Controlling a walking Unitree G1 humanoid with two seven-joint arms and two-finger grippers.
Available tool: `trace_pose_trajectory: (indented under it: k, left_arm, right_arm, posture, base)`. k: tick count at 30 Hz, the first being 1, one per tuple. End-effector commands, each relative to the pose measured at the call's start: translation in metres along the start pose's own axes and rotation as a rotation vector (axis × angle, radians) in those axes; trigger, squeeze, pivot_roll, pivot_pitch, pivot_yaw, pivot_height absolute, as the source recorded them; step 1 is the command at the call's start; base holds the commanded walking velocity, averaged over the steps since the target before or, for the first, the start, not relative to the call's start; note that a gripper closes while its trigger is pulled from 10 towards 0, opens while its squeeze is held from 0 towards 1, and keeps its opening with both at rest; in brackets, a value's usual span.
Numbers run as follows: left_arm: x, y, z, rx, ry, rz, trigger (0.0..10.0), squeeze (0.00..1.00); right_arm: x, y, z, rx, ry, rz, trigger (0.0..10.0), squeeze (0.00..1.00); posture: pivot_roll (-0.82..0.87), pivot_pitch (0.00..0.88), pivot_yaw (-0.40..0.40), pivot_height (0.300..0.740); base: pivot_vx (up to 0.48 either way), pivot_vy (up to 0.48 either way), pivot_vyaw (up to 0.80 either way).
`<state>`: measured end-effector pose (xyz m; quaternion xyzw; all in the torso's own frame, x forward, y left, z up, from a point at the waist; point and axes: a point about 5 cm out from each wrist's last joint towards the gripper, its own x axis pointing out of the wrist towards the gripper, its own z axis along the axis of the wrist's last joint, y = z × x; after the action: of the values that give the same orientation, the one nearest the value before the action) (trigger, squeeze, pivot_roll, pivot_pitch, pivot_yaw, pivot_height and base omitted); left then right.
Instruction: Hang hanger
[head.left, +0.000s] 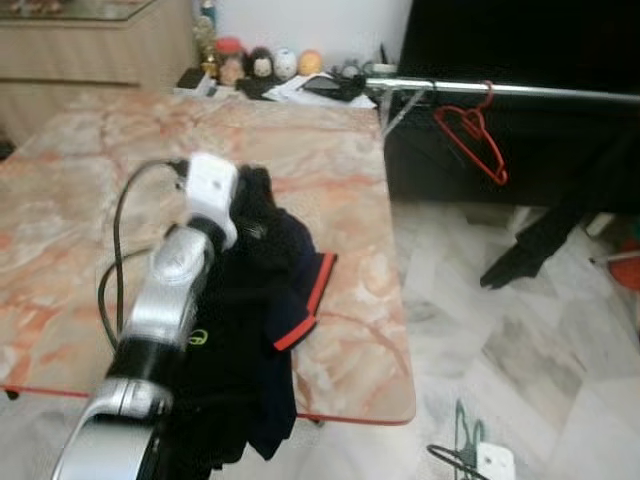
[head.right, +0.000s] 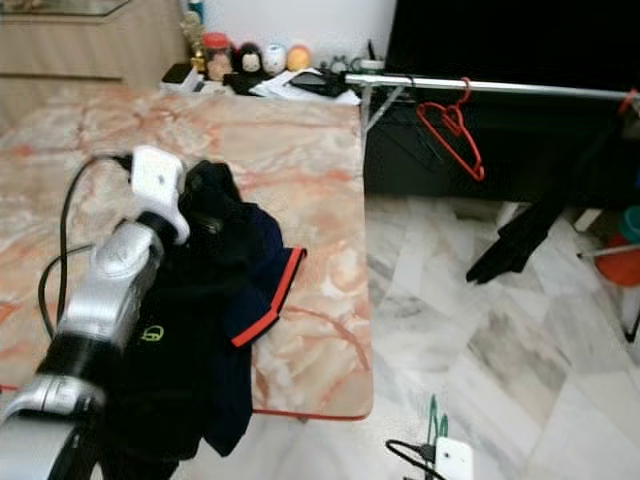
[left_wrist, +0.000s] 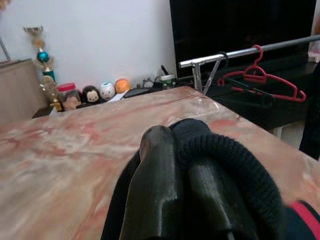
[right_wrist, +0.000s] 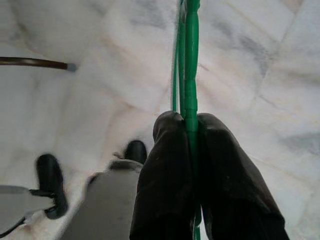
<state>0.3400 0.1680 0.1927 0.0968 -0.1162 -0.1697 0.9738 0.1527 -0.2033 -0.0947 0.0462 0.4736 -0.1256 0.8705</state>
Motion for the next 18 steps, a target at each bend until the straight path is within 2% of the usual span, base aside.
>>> trace_pose_trajectory:
  k: [1,2,3,5,6,10,11,12,13,14,18]
  left_arm:
    - [-0.01,-0.017,0.003,-0.034,-0.001,-0.073,10.0,0.0]
    - [-0.01,-0.017,0.003,-0.034,-0.001,-0.073,10.0,0.0]
    - [-0.022,-0.027,-0.003,-0.047,0.039,-0.108,10.0,0.0]
    - [-0.025,-0.031,-0.005,-0.045,0.052,-0.121,10.0,0.0]
    - [-0.031,-0.039,-0.01,-0.028,0.078,-0.127,10.0,0.0]
    - [-0.036,-0.057,-0.021,-0.067,0.122,-0.114,10.0,0.0]
    - [-0.037,-0.068,-0.022,-0.104,0.128,-0.127,10.0,0.0]
    - [-0.037,-0.073,-0.023,-0.116,0.134,-0.134,10.0,0.14]
    - [-0.037,-0.073,-0.023,-0.116,0.134,-0.134,10.0,0.14]
    - [-0.038,-0.082,-0.023,-0.111,0.15,-0.154,10.0,0.99]
    - [-0.04,-0.087,-0.022,-0.094,0.176,-0.162,10.0,1.0]
  right_arm:
    - [-0.001,-0.004,-0.007,-0.007,0.021,-0.011,10.0,0.0]
    - [-0.001,-0.004,-0.007,-0.007,0.021,-0.011,10.0,0.0]
    - [-0.001,-0.004,-0.007,-0.01,0.022,-0.011,10.0,0.0]
    - [-0.001,-0.004,-0.007,-0.009,0.022,-0.011,10.0,0.0]
    - [-0.002,-0.004,-0.008,-0.011,0.022,-0.01,10.0,0.0]
    - [-0.002,-0.005,-0.008,-0.013,0.023,-0.01,10.0,0.0]
    - [-0.002,-0.005,-0.008,-0.013,0.023,-0.011,10.0,0.0]
    - [-0.002,-0.005,-0.009,-0.012,0.023,-0.012,10.0,0.0]
    - [-0.002,-0.005,-0.009,-0.012,0.023,-0.012,10.0,0.0]
    - [-0.002,-0.005,-0.009,-0.013,0.024,-0.014,10.0,0.0]
    - [-0.002,-0.004,-0.009,-0.023,0.025,-0.01,10.0,0.0]
  posture:
    - [0.16,0.0,-0.032,0.74]
    - [0.16,0.0,-0.032,0.74]
    - [0.16,0.0,-0.031,0.74]
    - [0.16,0.0,-0.029,0.74]
    - [0.16,0.0,-0.029,0.74]
    - [0.15,0.0,-0.027,0.74]
    - [0.15,0.0,-0.026,0.74]
    - [0.15,0.0,-0.026,0.74]
    - [0.15,0.0,-0.026,0.74]
    - [0.15,0.0,-0.026,0.74]
    - [0.15,0.0,-0.025,0.74]
  base:
    - [0.0,0.0,0.0]
    - [0.0,0.0,0.0]
    - [0.0,0.0,0.0]
    - [0.0,0.0,0.0]
    - [0.0,0.0,0.0]
    - [0.0,0.0,0.0]
    - [0.0,0.0,0.0]
    - [0.0,0.0,0.0]
    - [0.0,0.0,0.0]
    - [0.0,0.0,0.0]
    - [0.0,0.0,0.0]
